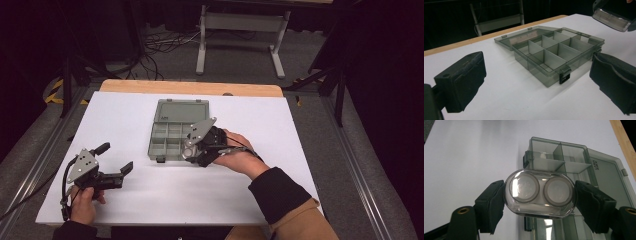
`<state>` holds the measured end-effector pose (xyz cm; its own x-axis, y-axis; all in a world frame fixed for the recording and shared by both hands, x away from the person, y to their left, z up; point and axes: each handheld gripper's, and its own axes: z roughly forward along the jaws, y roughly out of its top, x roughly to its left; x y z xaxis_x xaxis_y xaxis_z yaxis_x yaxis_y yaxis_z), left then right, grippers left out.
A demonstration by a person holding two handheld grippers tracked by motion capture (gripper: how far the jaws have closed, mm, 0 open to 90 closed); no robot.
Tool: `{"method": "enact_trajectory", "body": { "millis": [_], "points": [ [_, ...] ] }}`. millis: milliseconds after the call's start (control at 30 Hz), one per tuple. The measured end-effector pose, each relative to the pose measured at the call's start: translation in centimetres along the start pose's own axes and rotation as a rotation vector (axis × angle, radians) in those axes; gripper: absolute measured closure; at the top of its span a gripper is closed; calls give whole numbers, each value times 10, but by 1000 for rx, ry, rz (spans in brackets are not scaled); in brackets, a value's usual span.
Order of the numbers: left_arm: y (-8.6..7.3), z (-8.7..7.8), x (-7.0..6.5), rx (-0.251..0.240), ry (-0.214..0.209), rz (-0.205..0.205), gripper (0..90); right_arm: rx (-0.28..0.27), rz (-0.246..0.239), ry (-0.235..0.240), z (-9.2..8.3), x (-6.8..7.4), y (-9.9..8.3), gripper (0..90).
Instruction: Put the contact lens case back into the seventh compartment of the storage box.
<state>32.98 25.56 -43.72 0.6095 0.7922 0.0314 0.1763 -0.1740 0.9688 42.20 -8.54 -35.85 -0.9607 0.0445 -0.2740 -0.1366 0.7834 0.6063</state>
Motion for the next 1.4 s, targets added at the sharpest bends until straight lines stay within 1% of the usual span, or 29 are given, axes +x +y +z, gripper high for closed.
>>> {"method": "enact_trajectory", "body": {
  "millis": [133, 167, 233, 367, 400, 667, 867, 1100, 1167, 1400],
  "points": [
    [0, 0, 0, -1, 2, -2, 15, 3, 6, -1, 2, -4, 0, 267],
    [0, 0, 0, -1, 2, -2, 15, 10, 4, -4, 4, -7, 0, 268],
    [0, 0, 0, 1, 0, 1, 15, 14, 9, -6, 6, -9, 1, 268],
    [0, 0, 0, 0, 1, 0, 15, 15, 10, -9, 7, -13, 1, 268],
    [0, 0, 0, 1, 1, 2, 15, 13, 12, -13, 8, -15, 1, 268],
    [0, 0, 0, 0, 0, 2, 15, 25, 17, -18, 12, -23, 2, 268],
    [0, 0, 1, 1, 1, 4, 15, 32, 27, -23, 18, -28, 2, 267],
    [0, -1, 1, 0, 3, 2, 15, 38, 26, -22, 26, -32, 2, 267],
    [0, 0, 1, 0, 2, 2, 15, 46, 26, -21, 31, -34, 1, 267],
    [0, -1, 1, 0, 0, 2, 15, 63, 28, -18, 37, -38, -1, 267]
  ]
}}
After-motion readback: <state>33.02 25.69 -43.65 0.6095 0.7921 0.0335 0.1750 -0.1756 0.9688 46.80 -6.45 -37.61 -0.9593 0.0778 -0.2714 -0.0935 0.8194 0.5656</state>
